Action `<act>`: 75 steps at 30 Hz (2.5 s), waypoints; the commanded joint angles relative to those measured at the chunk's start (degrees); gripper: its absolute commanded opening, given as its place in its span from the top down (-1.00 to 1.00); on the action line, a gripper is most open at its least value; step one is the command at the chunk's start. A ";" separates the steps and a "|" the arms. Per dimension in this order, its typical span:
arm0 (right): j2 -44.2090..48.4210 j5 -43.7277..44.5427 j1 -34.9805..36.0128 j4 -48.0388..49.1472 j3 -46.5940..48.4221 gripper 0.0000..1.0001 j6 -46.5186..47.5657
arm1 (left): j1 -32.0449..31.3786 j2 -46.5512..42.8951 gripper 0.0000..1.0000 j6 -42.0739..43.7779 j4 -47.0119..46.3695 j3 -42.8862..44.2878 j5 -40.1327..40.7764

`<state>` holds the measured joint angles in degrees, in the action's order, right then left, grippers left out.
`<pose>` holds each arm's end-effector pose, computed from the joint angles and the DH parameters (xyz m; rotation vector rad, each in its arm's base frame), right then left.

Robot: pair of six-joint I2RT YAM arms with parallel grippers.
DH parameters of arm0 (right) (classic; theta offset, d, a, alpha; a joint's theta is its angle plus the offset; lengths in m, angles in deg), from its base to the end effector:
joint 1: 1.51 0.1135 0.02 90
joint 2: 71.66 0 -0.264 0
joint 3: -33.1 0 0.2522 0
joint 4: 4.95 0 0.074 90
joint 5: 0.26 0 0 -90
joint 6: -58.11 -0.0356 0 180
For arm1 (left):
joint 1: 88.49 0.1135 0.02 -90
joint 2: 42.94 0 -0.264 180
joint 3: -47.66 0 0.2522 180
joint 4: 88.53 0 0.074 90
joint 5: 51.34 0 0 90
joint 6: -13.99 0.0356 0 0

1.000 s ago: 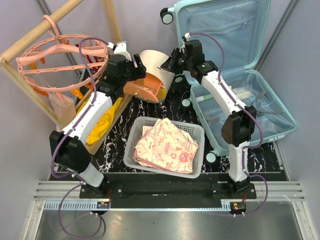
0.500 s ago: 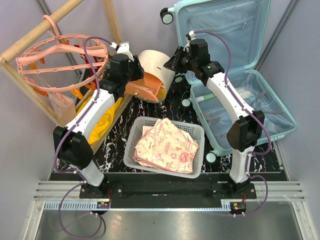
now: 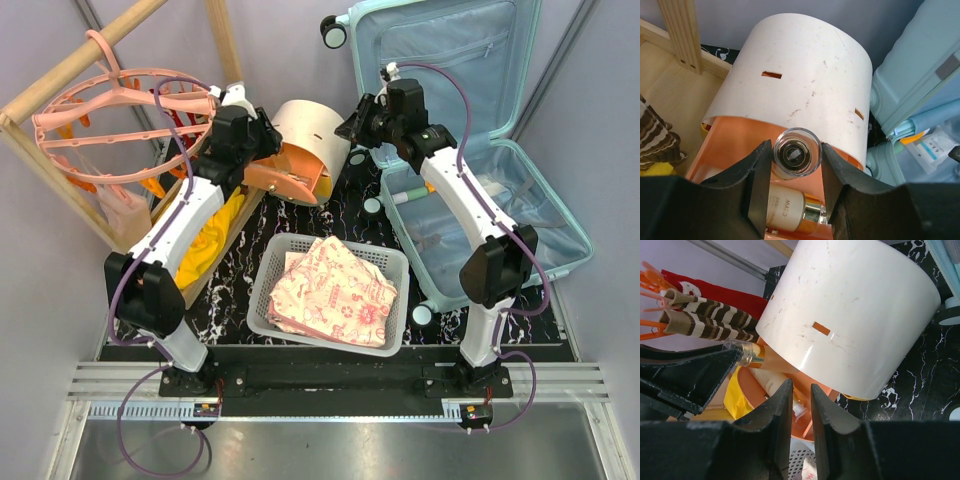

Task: Open, take out, and arrange the luggage
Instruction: Adjust the personal item in the drawer.

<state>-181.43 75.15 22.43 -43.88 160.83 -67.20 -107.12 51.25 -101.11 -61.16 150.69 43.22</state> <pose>0.4081 0.1910 0.4009 0.0233 2.0406 0.9173 0.3727 -0.1226 0.3808 -0.1630 1.9108 -0.4428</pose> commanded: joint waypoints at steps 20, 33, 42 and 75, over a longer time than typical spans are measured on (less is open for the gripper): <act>4.66 0.97 -0.74 1.61 -1.56 0.34 1.38 | 3.60 -1.55 0.22 -12.70 -5.87 -5.96 -10.45; 5.36 1.32 -1.35 1.79 -2.44 0.31 1.65 | 3.43 -3.14 -0.52 -8.12 -5.26 -4.90 -9.30; 6.06 1.58 -2.32 1.88 -2.88 0.29 2.09 | 3.34 -5.42 -0.71 -3.47 -3.59 -4.02 -5.61; 22.23 0.00 -22.79 2.40 -29.32 -0.03 -2.82 | -9.22 -11.84 -0.86 11.30 -0.42 -7.52 5.90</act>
<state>-163.31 76.57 3.70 -43.18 136.11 -66.91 -114.33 44.15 -92.04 -60.18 144.95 45.51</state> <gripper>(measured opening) 0.431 0.917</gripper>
